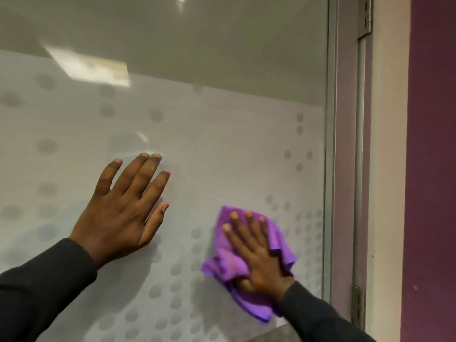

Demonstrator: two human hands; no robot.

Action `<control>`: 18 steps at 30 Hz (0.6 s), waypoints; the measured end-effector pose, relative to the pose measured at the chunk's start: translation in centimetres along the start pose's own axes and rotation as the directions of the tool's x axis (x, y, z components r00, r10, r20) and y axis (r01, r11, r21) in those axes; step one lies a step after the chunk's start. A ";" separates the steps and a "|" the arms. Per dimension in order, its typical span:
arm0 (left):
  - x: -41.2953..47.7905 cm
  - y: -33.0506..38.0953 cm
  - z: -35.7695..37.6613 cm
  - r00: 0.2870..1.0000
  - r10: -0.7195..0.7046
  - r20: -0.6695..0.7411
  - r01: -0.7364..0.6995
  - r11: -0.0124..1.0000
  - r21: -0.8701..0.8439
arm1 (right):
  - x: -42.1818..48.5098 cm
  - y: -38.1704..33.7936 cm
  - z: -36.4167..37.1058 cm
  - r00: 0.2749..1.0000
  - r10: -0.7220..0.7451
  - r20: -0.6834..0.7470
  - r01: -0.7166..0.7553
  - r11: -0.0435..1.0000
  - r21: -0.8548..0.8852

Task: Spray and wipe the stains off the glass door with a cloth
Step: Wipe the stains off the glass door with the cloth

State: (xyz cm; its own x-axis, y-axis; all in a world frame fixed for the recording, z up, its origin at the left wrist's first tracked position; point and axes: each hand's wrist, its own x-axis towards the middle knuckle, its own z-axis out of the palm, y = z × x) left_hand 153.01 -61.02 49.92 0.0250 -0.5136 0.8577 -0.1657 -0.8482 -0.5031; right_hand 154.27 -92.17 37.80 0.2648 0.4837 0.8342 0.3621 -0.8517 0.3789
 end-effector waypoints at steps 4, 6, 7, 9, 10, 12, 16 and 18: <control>0.0 0.0 0.0 1.000 0.001 0.018 -0.002 1.000 0.010 | 0.2 8.9 -4.7 0.897 0.423 -0.126 -0.423 0.906 0.024; -0.1 0.0 0.0 1.000 0.006 0.025 -0.006 1.000 0.013 | 3.9 11.8 -7.0 0.771 0.594 -0.230 -0.580 0.804 0.131; -0.1 0.0 0.0 1.000 0.008 0.026 -0.008 1.000 0.016 | 6.5 12.9 -8.0 0.716 0.644 -0.267 -0.625 0.763 0.165; 0.0 0.0 0.1 1.000 0.011 0.025 -0.012 1.000 0.019 | 11.7 13.9 -9.4 0.619 0.728 -0.294 -0.704 0.681 0.203; 0.0 -0.1 0.1 1.000 0.011 0.026 -0.011 1.000 0.019 | 13.9 13.7 -9.7 0.592 0.749 -0.296 -0.726 0.656 0.206; 0.0 -0.1 0.1 0.999 0.011 0.031 -0.011 1.000 0.021 | 17.1 11.6 -9.4 0.628 0.710 -0.317 -0.700 0.694 0.167; 0.0 -0.1 0.0 0.999 0.008 0.034 -0.008 1.000 0.013 | 16.3 3.6 -6.5 0.905 0.335 -0.262 -0.342 0.940 0.021; -0.1 -0.1 0.0 1.000 0.003 0.030 -0.004 1.000 0.010 | 12.5 0.6 -4.7 0.990 0.087 -0.107 -0.091 0.996 -0.027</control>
State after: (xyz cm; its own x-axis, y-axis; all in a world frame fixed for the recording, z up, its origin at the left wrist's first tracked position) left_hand 153.02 -60.94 49.88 0.0540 -0.5202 0.8524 -0.1561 -0.8475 -0.5073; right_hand 153.62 -87.59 50.29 0.1982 0.3832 0.9022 0.3120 -0.8972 0.3125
